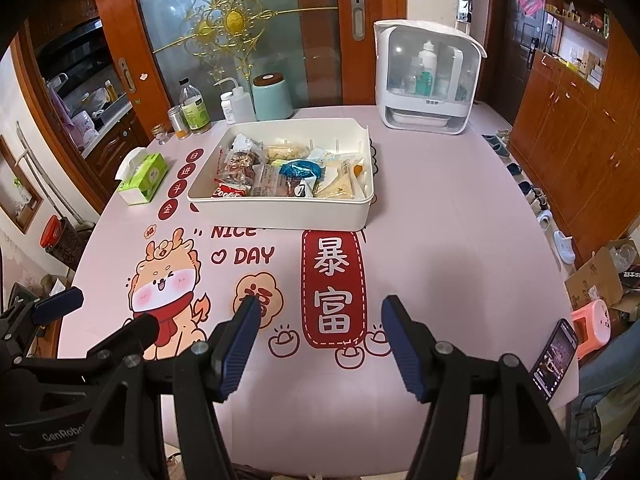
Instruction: Organize snacks
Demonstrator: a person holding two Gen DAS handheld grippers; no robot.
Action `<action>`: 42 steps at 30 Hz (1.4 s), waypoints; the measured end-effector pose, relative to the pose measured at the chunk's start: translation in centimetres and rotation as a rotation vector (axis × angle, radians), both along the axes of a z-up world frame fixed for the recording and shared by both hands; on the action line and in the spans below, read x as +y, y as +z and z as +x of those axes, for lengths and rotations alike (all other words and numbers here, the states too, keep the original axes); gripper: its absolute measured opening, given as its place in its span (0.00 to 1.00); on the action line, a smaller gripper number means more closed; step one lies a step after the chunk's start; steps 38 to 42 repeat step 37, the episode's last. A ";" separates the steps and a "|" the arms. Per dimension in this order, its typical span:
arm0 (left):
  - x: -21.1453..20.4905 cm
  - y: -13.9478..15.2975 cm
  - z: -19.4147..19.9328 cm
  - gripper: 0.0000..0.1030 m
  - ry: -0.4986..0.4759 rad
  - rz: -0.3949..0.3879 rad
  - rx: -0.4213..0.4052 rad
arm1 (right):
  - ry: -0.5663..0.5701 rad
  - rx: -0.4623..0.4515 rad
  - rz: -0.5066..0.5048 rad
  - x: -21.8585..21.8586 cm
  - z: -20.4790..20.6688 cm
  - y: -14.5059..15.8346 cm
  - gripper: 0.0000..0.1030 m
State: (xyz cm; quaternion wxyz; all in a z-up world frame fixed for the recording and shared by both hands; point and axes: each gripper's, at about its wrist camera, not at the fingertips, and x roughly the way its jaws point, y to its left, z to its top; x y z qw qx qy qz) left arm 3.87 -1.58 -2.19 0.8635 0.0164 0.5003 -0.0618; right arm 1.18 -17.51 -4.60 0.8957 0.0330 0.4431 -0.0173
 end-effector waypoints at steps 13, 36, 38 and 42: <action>0.2 0.0 0.0 0.99 0.002 0.004 0.000 | 0.000 0.001 0.000 0.5 0.0 -0.2 0.62; 0.6 -0.1 -0.3 0.99 -0.003 0.002 0.007 | 0.000 0.006 0.005 1.1 -0.4 -0.3 0.62; 0.7 -0.1 -0.4 0.99 -0.003 0.002 0.009 | 0.000 0.007 0.006 1.3 -0.5 -0.3 0.62; 0.7 -0.1 -0.4 0.99 -0.003 0.002 0.009 | 0.000 0.007 0.006 1.3 -0.5 -0.3 0.62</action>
